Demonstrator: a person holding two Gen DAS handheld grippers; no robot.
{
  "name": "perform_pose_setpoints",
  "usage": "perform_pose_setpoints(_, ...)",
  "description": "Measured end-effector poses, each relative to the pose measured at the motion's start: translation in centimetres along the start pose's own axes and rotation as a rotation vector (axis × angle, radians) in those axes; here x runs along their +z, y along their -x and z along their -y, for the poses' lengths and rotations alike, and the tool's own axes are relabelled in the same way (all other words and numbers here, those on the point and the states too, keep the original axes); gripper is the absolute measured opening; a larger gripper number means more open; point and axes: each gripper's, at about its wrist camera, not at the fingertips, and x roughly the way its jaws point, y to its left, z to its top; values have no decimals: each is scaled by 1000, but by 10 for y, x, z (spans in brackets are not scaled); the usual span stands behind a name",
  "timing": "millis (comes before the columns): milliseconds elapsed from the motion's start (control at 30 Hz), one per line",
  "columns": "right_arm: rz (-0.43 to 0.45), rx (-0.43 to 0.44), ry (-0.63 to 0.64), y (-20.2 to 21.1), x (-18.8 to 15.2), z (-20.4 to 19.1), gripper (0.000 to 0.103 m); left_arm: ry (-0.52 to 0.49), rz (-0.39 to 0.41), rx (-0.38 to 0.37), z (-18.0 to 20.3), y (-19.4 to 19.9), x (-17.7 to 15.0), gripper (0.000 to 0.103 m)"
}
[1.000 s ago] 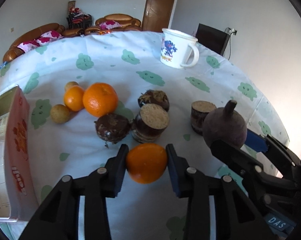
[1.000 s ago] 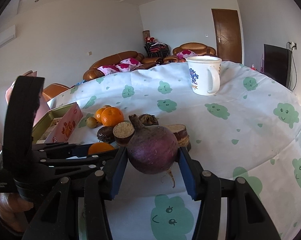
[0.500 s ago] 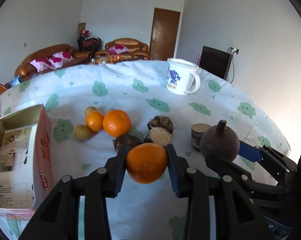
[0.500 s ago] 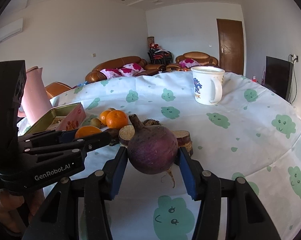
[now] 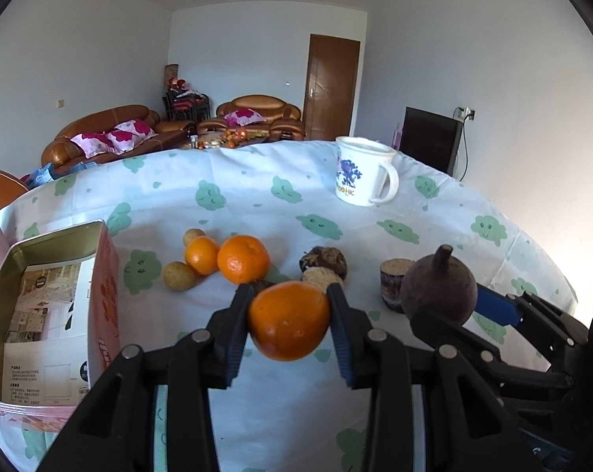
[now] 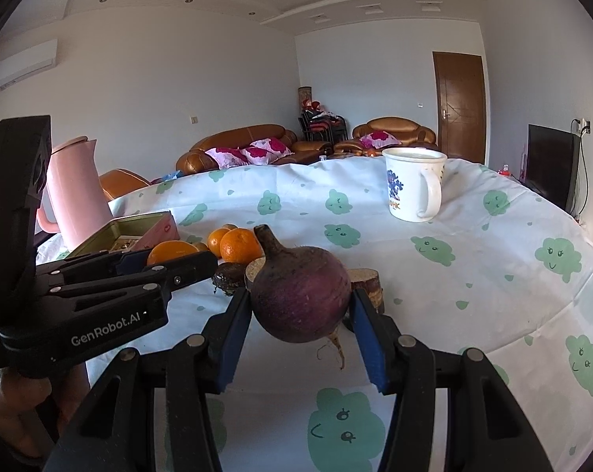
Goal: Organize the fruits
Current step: 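Lift the orange and beet and carry both toward the open tin box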
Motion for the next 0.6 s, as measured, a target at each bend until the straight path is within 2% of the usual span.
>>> perform_pose_setpoints(600,59,8,30,9,-2,-5,53,24,82,28,-3,17,-2,39)
